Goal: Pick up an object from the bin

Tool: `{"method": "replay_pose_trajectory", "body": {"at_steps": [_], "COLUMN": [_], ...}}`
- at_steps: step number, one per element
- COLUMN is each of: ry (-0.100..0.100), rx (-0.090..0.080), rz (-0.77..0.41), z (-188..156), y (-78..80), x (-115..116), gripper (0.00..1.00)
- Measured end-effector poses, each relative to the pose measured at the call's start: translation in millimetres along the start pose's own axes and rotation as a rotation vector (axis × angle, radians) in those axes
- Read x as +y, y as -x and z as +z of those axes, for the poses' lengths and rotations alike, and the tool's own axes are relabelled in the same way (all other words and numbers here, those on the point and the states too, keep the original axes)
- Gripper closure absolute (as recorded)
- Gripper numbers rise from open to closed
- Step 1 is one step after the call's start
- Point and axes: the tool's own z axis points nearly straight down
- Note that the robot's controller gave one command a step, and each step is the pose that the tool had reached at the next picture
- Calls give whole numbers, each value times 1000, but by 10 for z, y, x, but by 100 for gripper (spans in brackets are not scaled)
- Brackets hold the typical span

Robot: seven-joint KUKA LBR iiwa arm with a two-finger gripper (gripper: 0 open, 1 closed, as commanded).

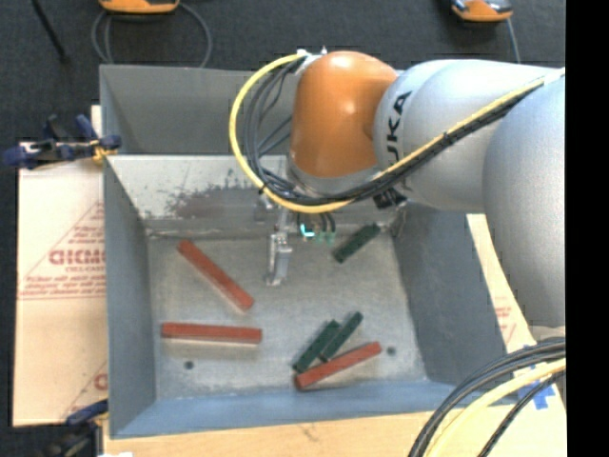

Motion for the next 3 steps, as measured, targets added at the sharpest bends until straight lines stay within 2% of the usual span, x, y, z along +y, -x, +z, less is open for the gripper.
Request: {"method": "replay_pose_trajectory", "body": {"at_steps": [1, 2, 3], "ry": [-2, 0, -4], "rx": [-2, -7, -12], "rz": [-245, -239, -720], "z": [1028, 1004, -295], "y": [-309, -294, -197], "x": [419, 420, 361], "gripper": [0, 100, 100]}}
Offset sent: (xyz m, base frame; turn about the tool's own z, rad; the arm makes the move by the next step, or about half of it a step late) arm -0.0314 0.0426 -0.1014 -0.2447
